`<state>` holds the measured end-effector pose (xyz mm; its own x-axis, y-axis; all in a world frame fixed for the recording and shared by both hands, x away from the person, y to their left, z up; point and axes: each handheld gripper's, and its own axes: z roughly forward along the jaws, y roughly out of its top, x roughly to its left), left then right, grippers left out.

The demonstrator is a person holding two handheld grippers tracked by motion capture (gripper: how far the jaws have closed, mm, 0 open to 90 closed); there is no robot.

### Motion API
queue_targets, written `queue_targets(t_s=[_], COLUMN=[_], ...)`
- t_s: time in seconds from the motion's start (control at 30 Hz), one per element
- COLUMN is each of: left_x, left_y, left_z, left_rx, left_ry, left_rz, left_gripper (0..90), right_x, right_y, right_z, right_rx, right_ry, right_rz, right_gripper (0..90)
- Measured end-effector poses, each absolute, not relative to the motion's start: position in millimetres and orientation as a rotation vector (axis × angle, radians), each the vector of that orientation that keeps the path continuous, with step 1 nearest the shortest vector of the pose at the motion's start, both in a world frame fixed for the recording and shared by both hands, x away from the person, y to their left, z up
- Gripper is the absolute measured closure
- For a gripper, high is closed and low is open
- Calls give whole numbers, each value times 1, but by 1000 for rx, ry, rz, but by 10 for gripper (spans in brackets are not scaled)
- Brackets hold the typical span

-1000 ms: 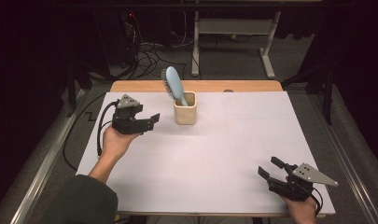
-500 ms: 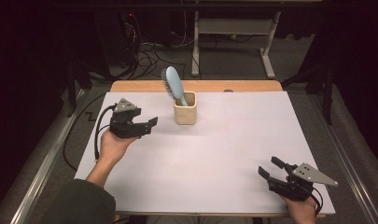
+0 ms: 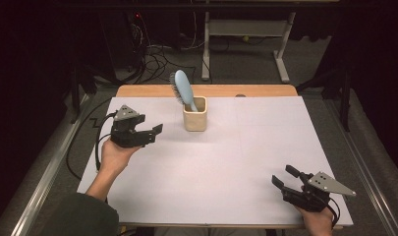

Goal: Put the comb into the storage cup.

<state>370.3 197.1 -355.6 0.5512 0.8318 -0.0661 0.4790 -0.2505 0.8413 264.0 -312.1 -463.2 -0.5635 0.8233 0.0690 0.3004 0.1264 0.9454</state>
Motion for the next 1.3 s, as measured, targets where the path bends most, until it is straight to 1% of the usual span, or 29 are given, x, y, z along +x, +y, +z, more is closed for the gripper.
queue_targets(t_s=[1.03, 1.13, 1.3], left_x=[350, 347, 346], left_y=[207, 208, 210], left_z=[-364, -364, -369], left_rx=[1890, 1898, 1898], left_ry=[1047, 1042, 1046], left_rz=[524, 552, 537], left_gripper=[271, 271, 274], right_x=[264, 264, 264], right_y=[-313, -313, -313], right_z=[-463, -463, -463], right_rx=[1089, 1089, 1093], right_ry=[1925, 1921, 1920], right_rz=[1441, 1443, 1443], right_gripper=[335, 335, 335])
